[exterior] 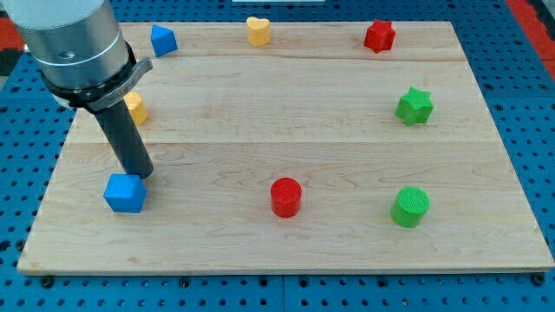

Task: Move your arm up a bit

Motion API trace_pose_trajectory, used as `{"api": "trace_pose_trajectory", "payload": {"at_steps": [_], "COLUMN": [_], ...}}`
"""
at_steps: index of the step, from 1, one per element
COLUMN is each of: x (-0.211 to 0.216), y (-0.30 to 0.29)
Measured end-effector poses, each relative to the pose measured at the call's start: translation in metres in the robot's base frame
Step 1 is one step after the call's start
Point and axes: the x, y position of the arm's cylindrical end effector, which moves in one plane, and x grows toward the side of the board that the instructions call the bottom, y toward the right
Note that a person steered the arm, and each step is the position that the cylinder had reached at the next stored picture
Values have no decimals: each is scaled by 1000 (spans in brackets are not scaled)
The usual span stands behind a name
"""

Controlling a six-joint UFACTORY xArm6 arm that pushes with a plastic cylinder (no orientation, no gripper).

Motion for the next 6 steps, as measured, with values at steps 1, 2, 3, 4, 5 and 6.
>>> {"api": "trace_pose_trajectory", "payload": {"at_steps": [1, 2, 3, 4, 5, 6], "x": [0, -1, -1, -7, -10, -16], "y": [0, 0, 0, 6, 18, 26]}}
